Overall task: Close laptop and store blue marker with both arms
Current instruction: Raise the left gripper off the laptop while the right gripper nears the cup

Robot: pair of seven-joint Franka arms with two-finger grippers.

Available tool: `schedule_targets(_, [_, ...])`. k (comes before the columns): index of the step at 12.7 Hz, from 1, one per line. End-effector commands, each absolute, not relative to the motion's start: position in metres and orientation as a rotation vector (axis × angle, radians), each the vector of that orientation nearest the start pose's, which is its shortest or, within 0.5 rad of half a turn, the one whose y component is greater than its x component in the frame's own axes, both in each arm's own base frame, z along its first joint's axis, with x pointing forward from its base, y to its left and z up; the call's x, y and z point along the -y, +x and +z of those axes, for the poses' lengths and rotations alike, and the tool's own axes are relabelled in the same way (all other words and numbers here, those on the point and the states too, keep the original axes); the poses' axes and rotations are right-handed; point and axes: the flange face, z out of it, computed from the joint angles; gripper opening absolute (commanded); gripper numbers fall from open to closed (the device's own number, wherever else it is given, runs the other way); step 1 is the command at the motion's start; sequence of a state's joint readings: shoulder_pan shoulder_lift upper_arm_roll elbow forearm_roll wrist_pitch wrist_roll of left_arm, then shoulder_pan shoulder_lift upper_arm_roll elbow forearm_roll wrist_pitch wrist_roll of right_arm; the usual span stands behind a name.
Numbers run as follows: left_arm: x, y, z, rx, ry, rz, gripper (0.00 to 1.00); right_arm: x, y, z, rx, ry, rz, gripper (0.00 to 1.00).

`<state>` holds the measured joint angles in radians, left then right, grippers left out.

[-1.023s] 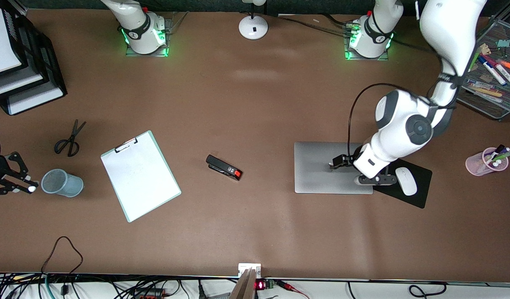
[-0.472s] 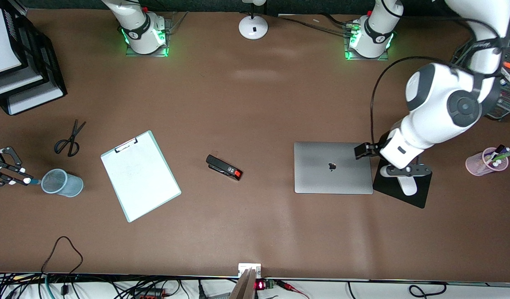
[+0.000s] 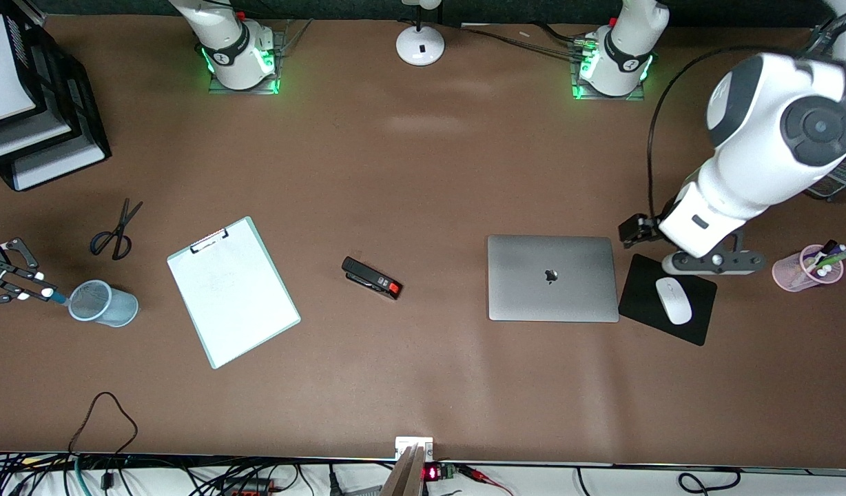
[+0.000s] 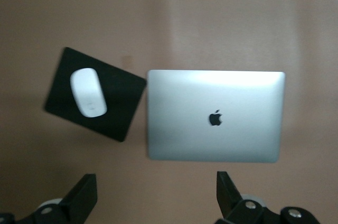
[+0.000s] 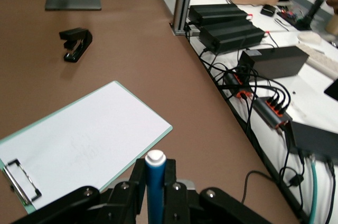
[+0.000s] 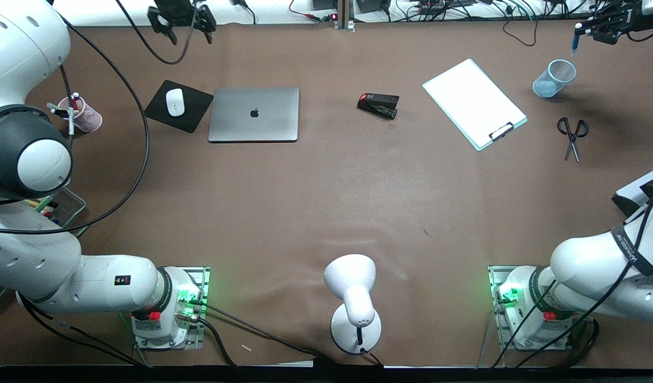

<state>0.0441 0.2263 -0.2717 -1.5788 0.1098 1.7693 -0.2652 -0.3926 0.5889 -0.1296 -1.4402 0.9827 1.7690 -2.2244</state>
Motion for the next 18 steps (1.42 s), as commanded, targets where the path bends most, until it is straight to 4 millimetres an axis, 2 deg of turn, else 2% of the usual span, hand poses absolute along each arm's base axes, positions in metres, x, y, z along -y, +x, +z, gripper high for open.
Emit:
schedule_targets(1, [0.115, 0.613, 0.553, 0.004, -3.029, 0.020, 1.00, 0.275, 0.645, 0.344, 1.716, -1.834, -1.136, 0.01])
schedule_targets(4, [0.112, 0.606, 0.580, -0.022, -3.022, 0.060, 1.00, 0.274, 0.635, 0.336, 1.825, -1.730, -1.057, 0.01])
schedule_targets(5, [0.112, 0.601, 0.585, -0.021, -3.022, 0.082, 1.00, 0.278, 0.630, 0.334, 1.849, -1.714, -1.024, 0.01])
schedule_targets(6, [0.110, 0.592, 0.601, -0.009, -3.026, 0.049, 1.00, 0.279, 0.629, 0.331, 1.881, -1.700, -1.001, 0.01])
schedule_targets(8, [0.110, 0.577, 0.620, -0.001, -3.040, 0.026, 1.00, 0.278, 0.629, 0.331, 1.971, -1.644, -1.013, 0.01])
schedule_targets(10, [0.113, 0.561, 0.631, -0.001, -3.065, 0.043, 1.00, 0.279, 0.628, 0.319, 1.958, -1.635, -1.007, 0.01])
schedule_targets(13, [0.107, 0.547, 0.642, 0.022, -3.072, 0.050, 1.00, 0.279, 0.629, 0.310, 1.948, -1.637, -1.011, 0.01])
schedule_targets(18, [0.081, 0.535, 0.653, 0.013, -3.129, 0.063, 1.00, 0.282, 0.631, 0.295, 1.987, -1.616, -1.021, 0.01])
